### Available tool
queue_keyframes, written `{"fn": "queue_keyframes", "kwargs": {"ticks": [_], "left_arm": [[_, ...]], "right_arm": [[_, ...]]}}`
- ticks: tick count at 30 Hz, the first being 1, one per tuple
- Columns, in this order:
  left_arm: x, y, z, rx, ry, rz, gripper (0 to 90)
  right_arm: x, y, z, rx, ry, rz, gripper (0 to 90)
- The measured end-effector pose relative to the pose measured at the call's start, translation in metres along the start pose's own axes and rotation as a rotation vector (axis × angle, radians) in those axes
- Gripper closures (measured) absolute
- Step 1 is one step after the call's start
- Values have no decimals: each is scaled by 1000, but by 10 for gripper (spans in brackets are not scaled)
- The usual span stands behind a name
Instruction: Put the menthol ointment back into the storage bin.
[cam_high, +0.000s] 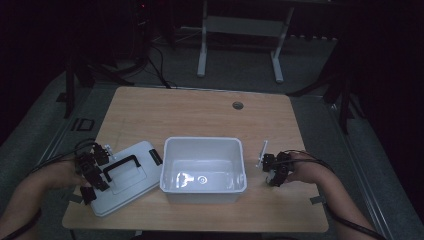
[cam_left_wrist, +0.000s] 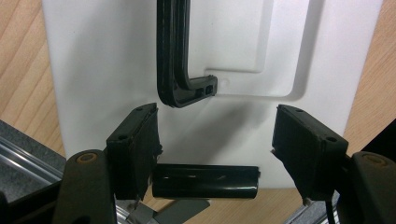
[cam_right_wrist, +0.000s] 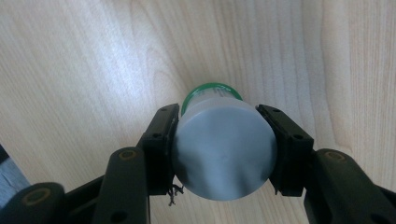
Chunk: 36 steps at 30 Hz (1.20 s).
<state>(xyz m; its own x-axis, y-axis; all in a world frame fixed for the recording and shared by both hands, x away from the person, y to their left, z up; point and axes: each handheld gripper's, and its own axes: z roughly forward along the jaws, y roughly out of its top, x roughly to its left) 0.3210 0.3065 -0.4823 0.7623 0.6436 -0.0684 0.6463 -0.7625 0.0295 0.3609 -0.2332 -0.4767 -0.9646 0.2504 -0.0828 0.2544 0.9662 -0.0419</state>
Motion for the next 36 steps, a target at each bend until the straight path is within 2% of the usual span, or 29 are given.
{"fn": "queue_keyframes", "kwargs": {"ticks": [3,16,19,21,26,36], "left_arm": [[0,-1,-1,1,1,0,315],[0,-1,-3,-4,5,4,315],[0,-1,-2,1,6,2,315],[0,-2,-2,1,6,2,315],[0,-3,-2,6,8,6,315],[-2,-1,-6,3,16,8,315]], "right_arm": [[6,1,-2,15,0,-32,503],[28,6,-30,-7,5,-161,503],[34,6,-35,-10,2,-203,503],[35,7,-36,-12,1,-211,503],[45,9,-49,-47,16,-264,503],[53,15,-75,-37,30,-284,503]]}}
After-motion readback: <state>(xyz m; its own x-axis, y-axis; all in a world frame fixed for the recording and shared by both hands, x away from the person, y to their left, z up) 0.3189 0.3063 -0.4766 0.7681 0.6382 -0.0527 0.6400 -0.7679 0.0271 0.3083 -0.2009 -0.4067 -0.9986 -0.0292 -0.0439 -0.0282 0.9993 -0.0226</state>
